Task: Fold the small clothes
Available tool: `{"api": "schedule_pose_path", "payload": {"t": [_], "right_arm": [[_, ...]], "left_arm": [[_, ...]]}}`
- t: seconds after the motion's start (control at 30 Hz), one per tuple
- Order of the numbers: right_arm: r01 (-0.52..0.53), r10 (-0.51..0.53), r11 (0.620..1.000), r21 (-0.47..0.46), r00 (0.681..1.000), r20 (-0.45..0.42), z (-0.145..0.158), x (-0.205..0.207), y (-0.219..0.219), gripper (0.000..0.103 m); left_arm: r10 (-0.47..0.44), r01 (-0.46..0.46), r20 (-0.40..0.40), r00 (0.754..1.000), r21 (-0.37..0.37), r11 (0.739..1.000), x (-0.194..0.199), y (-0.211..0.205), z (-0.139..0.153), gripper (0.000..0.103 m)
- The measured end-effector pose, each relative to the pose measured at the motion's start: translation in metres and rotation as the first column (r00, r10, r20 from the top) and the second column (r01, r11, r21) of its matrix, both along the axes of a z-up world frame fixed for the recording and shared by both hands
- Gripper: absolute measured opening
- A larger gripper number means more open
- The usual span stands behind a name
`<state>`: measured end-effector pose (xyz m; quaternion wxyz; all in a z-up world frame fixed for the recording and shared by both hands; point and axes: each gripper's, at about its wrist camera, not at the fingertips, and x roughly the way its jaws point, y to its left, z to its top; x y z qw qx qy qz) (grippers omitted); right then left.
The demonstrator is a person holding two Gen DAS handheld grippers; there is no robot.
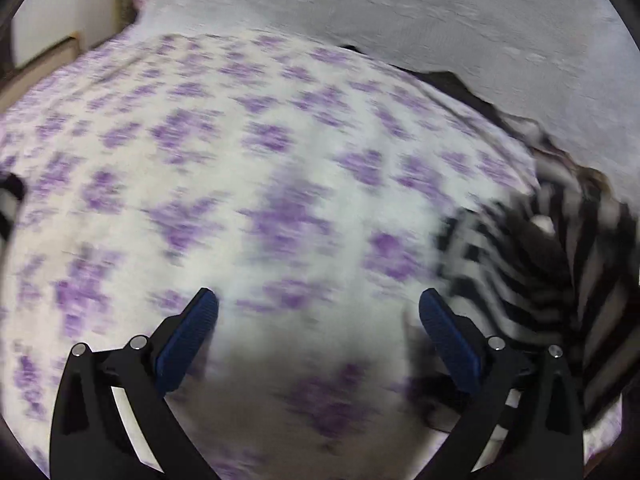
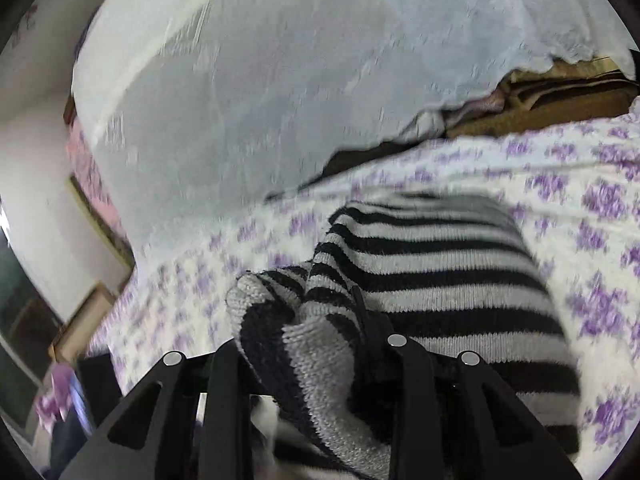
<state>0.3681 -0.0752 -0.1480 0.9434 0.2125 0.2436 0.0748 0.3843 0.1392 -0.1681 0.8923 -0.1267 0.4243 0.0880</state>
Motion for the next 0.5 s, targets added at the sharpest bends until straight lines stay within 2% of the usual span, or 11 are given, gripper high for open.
{"api": "schedule_pose_path", "payload": {"t": [0.13,0.2,0.3,0.37,0.43,0.47,0.5], "right_arm": [[-0.073,0.067,0.992,-0.100,0.996,-0.061,-0.020,-0.005,0.023,0.028],[-0.128,0.106,0.974,-0.185,0.987,-0.121,-0.033,-0.006,0.036,0.029],[-0.166,0.132,0.939,-0.300,0.982,-0.132,-0.041,-0.014,0.047,0.033],[-0.212,0.171,0.923,-0.320,0.974,-0.151,-0.039,-0.016,0.049,0.047],[-0.247,0.201,0.904,-0.348,0.966,-0.163,-0.035,-0.022,0.051,0.053],[-0.281,0.233,0.886,-0.369,0.957,-0.170,-0.033,-0.028,0.050,0.065],[-0.325,0.279,0.869,-0.373,0.945,-0.174,-0.030,-0.035,0.050,0.068]], "left_arm": [[0.014,-0.014,-0.045,0.999,-0.019,1.000,0.007,0.010,-0.008,0.098],[0.000,0.001,-0.050,0.999,0.021,1.000,0.008,0.003,-0.009,0.098],[-0.008,0.012,-0.061,0.998,0.065,0.998,0.009,-0.004,-0.011,0.098],[-0.007,0.012,-0.065,0.998,0.065,0.998,0.010,-0.003,-0.012,0.098],[-0.004,0.007,-0.063,0.998,0.052,0.999,0.009,0.000,-0.012,0.098],[-0.005,0.008,-0.063,0.998,0.044,0.999,0.009,0.001,-0.012,0.098],[-0.005,0.008,-0.063,0.998,0.039,0.999,0.009,0.002,-0.012,0.099]]}}
